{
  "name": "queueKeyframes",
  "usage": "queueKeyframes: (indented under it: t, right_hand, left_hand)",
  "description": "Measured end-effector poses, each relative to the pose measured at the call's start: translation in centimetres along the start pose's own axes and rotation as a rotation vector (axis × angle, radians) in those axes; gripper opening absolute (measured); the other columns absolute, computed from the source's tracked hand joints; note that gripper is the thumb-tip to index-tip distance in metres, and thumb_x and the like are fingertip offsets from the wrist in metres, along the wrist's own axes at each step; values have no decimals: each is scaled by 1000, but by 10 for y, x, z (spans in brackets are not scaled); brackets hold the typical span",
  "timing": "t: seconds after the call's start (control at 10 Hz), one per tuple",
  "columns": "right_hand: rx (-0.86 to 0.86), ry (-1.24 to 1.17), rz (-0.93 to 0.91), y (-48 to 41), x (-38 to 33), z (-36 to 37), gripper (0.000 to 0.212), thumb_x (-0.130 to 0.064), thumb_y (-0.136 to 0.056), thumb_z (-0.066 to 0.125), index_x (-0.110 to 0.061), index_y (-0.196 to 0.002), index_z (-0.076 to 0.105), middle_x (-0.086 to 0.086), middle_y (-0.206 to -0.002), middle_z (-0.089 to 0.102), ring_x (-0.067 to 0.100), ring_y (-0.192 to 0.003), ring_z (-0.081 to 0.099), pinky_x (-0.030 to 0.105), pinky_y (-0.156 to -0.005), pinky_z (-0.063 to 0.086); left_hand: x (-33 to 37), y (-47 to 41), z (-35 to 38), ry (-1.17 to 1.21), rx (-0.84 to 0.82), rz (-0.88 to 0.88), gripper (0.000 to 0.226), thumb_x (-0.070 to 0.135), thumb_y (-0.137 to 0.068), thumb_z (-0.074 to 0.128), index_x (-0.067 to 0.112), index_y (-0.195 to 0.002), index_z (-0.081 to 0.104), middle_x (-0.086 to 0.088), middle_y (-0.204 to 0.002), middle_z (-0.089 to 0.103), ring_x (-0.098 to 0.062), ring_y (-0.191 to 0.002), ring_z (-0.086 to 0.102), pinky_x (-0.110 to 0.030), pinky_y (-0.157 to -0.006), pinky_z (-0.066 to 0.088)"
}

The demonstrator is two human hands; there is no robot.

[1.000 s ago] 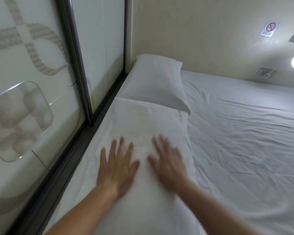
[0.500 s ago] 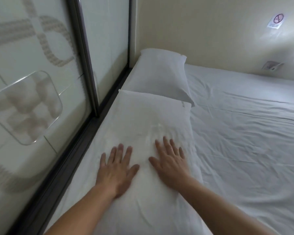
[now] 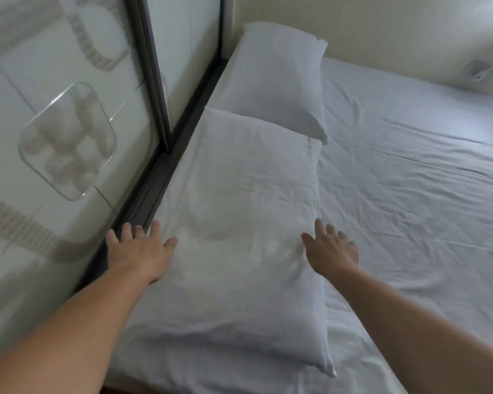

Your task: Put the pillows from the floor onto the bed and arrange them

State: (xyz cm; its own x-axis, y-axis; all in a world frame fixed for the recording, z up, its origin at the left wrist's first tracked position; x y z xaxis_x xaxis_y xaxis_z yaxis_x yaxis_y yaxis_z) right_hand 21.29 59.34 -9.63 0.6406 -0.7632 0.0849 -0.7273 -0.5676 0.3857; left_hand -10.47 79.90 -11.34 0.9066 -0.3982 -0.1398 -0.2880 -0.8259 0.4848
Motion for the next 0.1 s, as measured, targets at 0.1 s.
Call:
queueKeyframes:
  t: [0.1]
  right_hand:
    - [66, -73, -166, 34, -8, -47, 59, -51, -96, 30, -25, -148, 19, 11, -149, 34, 34, -129, 38, 47, -98, 35]
  left_hand:
    - [8, 33, -43, 90, 36, 105, 69, 57, -92, 7, 21, -151, 6, -6, -158, 20, -27, -146, 8, -52, -115, 9]
Point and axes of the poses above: each hand's wrist, its own y-axis away from the middle knuckle, its own z-axis out of the palm, x = y × z, the point moved 6 cm from there along -y, towards the middle knuckle
